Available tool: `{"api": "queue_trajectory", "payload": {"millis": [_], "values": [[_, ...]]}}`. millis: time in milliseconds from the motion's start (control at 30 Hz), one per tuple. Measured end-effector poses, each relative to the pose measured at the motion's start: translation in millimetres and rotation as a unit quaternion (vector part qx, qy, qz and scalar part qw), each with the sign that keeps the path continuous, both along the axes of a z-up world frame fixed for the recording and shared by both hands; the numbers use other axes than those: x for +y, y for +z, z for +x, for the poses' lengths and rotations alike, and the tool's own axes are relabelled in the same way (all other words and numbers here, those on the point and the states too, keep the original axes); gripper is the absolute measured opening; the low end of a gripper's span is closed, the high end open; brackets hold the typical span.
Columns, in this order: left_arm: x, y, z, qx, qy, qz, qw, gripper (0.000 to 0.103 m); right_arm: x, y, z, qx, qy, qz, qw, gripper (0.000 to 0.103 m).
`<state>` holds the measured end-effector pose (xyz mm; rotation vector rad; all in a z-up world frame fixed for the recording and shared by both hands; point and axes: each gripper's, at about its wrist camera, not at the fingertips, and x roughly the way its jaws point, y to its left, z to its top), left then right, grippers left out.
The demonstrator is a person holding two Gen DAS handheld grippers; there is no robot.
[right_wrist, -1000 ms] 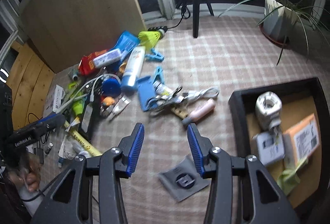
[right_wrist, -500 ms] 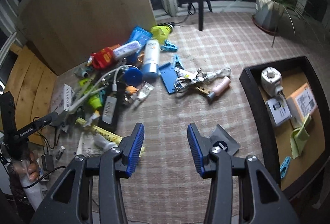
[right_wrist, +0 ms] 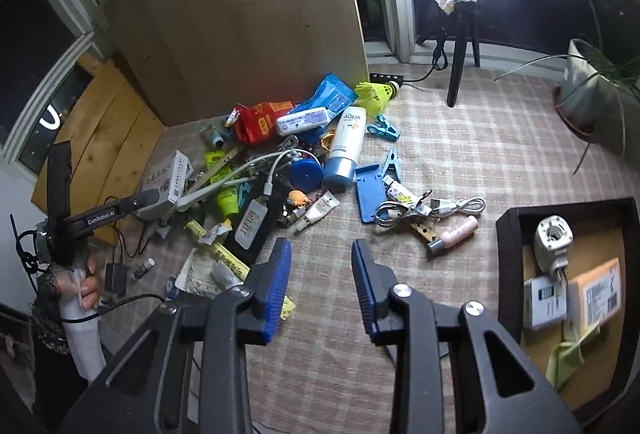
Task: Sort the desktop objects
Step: 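Lower the right tool toward the blue-capped tape measure in the pile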
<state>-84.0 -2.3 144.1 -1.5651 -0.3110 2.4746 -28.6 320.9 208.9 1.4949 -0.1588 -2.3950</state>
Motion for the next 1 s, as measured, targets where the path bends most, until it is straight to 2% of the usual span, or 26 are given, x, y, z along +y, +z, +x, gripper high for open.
{"api": "queue_trajectory", "payload": {"millis": [100, 267, 433, 533, 600, 667, 700, 867, 1000], "values": [[3.1, 0.2, 2.4, -0.011, 0.014, 0.003, 0.9998, 0.026, 7.7, -8.6, -10.7, -0.017, 0.009, -0.01, 1.0, 0.031], [13.1, 4.6, 4.5, -0.016, 0.008, -0.013, 0.9998, 0.026, 7.5, -13.8, -25.8, -0.024, 0.017, -0.03, 0.999, 0.031], [45.6, 4.8, 1.5, -0.013, -0.041, -0.014, 0.999, 0.027, -9.1, -30.3, -45.1, -0.049, 0.026, -0.066, 0.996, 0.031], [72.6, -5.7, -4.4, -0.015, -0.076, -0.018, 0.9968, 0.028, -17.8, -45.8, -58.5, -0.066, 0.028, -0.067, 0.995, 0.031], [89.4, -17.8, -9.2, -0.023, -0.1, -0.028, 0.9944, 0.033, -19.6, -57.0, -68.8, -0.078, 0.024, -0.068, 0.994, 0.031], [99.5, -28.5, -12.0, -0.032, -0.118, -0.024, 0.9923, 0.041, -21.4, -68.4, -77.6, -0.09, 0.025, -0.069, 0.993, 0.031], [103.0, -34.6, -13.4, -0.036, -0.123, -0.017, 0.9916, 0.042, -22.9, -75.7, -81.6, -0.095, 0.024, -0.063, 0.993, 0.032], [112.2, -58.0, -17.2, -0.052, -0.133, -0.03, 0.9892, 0.052, -30.0, -104.2, -98.9, -0.122, 0.024, -0.055, 0.991, 0.036], [116.9, -71.5, -19.7, -0.06, -0.14, -0.041, 0.9875, 0.058, -42.7, -121.1, -117.7, -0.146, 0.022, -0.083, 0.986, 0.041]]}}
